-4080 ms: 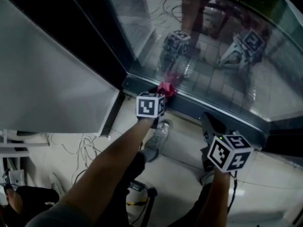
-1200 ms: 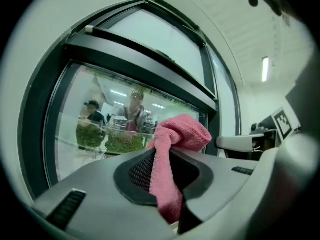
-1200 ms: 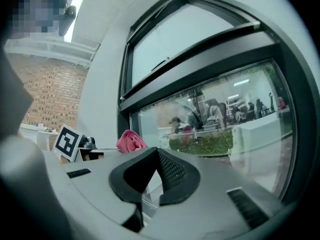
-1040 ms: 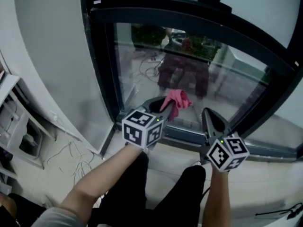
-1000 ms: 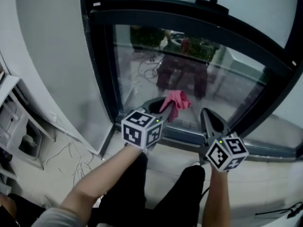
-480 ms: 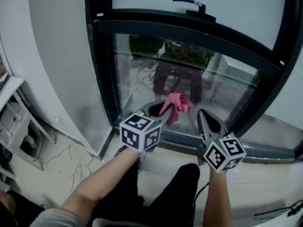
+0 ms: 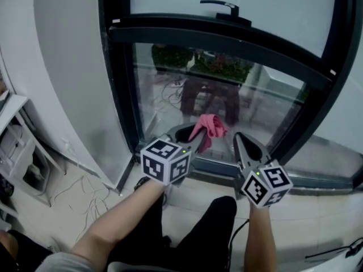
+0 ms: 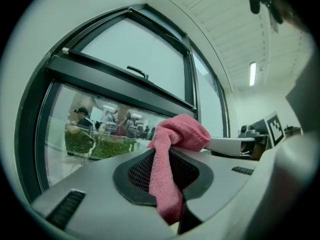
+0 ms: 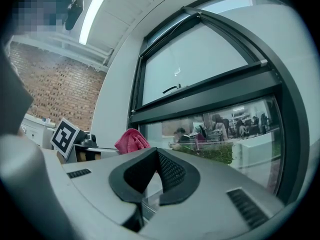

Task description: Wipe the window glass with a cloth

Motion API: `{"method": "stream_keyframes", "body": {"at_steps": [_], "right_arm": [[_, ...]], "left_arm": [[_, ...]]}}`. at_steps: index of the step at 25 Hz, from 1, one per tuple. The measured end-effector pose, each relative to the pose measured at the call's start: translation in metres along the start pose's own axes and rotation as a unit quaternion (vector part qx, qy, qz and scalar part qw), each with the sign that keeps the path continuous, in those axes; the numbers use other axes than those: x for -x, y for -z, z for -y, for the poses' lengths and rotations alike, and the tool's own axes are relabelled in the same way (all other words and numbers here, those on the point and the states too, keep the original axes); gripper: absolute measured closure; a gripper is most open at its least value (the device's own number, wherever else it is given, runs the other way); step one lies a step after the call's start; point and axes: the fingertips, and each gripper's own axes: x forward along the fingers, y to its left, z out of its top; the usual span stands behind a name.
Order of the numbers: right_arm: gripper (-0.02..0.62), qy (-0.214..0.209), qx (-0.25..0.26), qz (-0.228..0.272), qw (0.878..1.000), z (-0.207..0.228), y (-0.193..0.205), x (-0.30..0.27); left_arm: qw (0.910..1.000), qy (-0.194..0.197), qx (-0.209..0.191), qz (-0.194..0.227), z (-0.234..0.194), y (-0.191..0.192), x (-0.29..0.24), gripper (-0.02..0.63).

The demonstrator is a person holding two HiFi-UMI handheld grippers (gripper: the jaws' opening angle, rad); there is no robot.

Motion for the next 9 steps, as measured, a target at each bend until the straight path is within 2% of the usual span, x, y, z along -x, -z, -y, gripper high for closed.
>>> {"method": "stream_keyframes", "body": {"at_steps": [9], "right_arm": [[0.592,0.000,-0.005,0.003,1.000,0.010,0.016,0.015]], "left_arm": [[0.9999,0.000,-0.010,-0.013,0.012,0.018,-0.004,0.546]]}}
